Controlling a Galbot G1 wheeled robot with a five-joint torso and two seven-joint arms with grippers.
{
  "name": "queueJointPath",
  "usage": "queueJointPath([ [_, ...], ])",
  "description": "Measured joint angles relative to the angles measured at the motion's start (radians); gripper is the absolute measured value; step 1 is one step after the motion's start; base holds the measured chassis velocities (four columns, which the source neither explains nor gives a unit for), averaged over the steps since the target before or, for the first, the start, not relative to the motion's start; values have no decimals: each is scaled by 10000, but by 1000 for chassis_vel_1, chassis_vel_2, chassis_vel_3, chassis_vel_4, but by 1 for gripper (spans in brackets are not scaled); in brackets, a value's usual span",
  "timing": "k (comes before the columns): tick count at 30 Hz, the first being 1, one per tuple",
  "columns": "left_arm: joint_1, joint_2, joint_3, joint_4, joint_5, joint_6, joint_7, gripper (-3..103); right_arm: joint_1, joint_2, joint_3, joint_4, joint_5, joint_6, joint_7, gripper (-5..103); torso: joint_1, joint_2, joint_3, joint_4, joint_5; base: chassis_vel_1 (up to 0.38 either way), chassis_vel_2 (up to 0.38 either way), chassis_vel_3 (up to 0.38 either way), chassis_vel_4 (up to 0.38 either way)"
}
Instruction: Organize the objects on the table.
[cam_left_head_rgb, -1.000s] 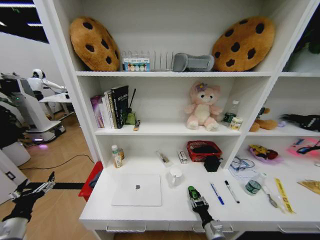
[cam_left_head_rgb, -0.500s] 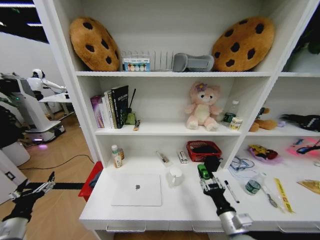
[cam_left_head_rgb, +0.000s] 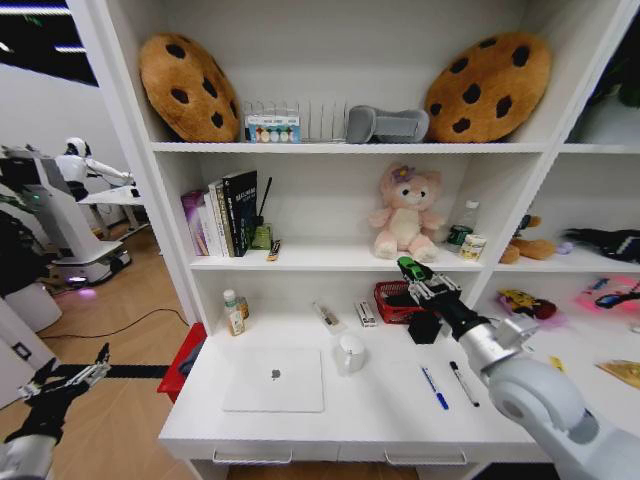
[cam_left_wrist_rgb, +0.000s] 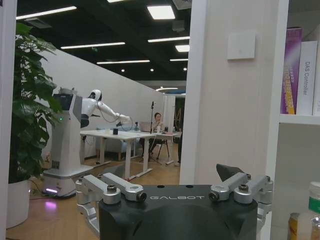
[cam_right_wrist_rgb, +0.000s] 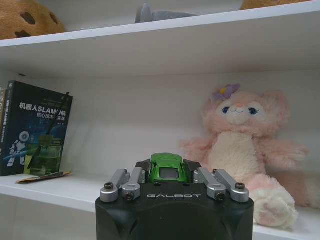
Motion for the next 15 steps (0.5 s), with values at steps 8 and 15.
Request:
queueJointPath([
  [8,0,0,-1,0,0,-1,4,100,3440,-703,-2558,-1729,891,-143,-70,36,0,-1,0,4,-4,0,0,0,0],
  [15,0,0,-2,0,1,0,8,100,7463,0,-6599,-3919,1030,-170,-214,36,1,-1,0,5,-2,0,0,0,0],
])
